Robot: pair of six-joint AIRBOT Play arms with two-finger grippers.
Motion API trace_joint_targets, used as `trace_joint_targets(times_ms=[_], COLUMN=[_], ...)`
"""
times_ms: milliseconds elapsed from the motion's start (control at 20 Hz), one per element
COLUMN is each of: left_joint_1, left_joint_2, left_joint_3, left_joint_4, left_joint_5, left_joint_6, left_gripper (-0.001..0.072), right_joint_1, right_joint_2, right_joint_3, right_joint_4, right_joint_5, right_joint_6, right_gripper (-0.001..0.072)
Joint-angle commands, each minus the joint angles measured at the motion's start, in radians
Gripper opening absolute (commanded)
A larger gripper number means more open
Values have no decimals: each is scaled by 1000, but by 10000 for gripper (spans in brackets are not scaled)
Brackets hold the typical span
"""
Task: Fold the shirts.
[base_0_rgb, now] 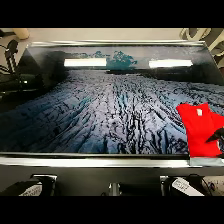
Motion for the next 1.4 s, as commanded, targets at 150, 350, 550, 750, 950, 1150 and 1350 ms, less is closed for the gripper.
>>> trace_joint_targets(times_ms=[150,350,550,750,950,1150,1350], left_joint_1=[-17,-182,-242,-262,-249,-249,-249], left_joint_2=[-9,-120,-226,-131,-124,-126,-126], left_joint_3=[79,257,221,-29,-55,-55,-55], left_joint_4=[77,777,711,579,583,583,583], left_joint_5=[39,-73,-339,-146,-103,-103,-103], left_joint_6=[-5,-350,-385,-423,-472,-471,-471], left_gripper=[22,26,681,679,681,681,681], right_joint_1=[69,410,749,795,795,795,795], right_joint_2=[15,14,-97,-235,-240,-240,-240], right_joint_3=[302,522,510,469,462,462,462], right_joint_4=[-23,-16,-11,207,199,199,199], right_joint_5=[-191,-367,-157,-4,-50,-47,-47], right_joint_6=[-146,-133,-90,-75,-59,-59,-59], right_gripper=[702,690,677,676,674,673,673])
